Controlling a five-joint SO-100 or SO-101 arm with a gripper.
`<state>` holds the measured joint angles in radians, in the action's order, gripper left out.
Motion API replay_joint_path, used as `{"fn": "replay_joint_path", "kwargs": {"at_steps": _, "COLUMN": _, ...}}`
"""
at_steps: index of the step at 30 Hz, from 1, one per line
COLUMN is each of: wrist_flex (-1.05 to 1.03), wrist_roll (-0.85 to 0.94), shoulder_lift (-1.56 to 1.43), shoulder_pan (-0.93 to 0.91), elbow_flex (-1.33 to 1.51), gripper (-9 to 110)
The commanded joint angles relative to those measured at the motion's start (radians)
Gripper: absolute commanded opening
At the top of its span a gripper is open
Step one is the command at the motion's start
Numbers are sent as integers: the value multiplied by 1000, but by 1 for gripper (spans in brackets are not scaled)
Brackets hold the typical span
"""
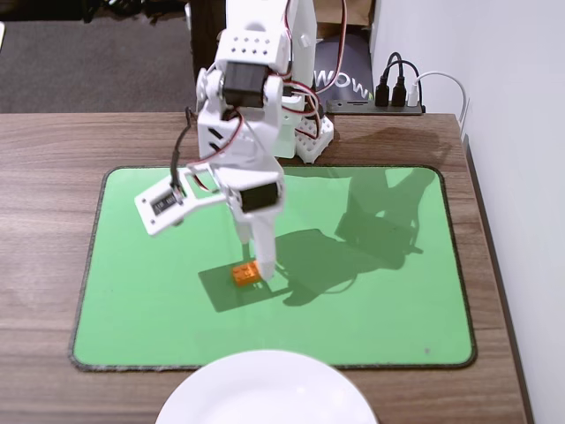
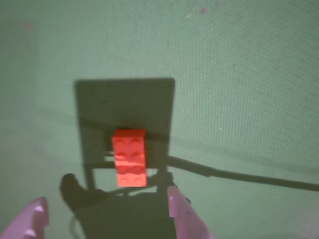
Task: Grasp a lego block and put it on the plate.
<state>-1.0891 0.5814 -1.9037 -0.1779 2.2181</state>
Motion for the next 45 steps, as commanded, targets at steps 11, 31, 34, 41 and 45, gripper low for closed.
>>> {"fn": "replay_joint_path", "kwargs": {"at_steps": 11, "wrist_flex": 37, "wrist_roll": 74, "shoulder_lift": 74, "shoulder_pan": 3, "elbow_flex": -57, "gripper": 42}}
{"fn": "replay_joint_path", "kwargs": {"at_steps": 31, "wrist_flex": 115, "wrist_roll": 81, "shoulder_lift": 187, "shoulder_pan": 3, "elbow_flex": -104, "gripper": 26}}
{"fn": "replay_joint_path", "kwargs": {"at_steps": 34, "wrist_flex": 130, "wrist_roll": 61, "shoulder_lift": 181, "shoulder_pan": 3, "elbow_flex": -107, "gripper": 22}}
{"fn": "replay_joint_path", "kwargs": {"at_steps": 41, "wrist_flex": 138, "wrist_roll": 60, "shoulder_lift": 179, "shoulder_pan": 6, "elbow_flex": -107, "gripper": 17}}
{"fn": "replay_joint_path", "kwargs": {"at_steps": 45, "wrist_flex": 138, "wrist_roll": 61, "shoulder_lift": 176, "shoulder_pan": 6, "elbow_flex": -101, "gripper": 17}}
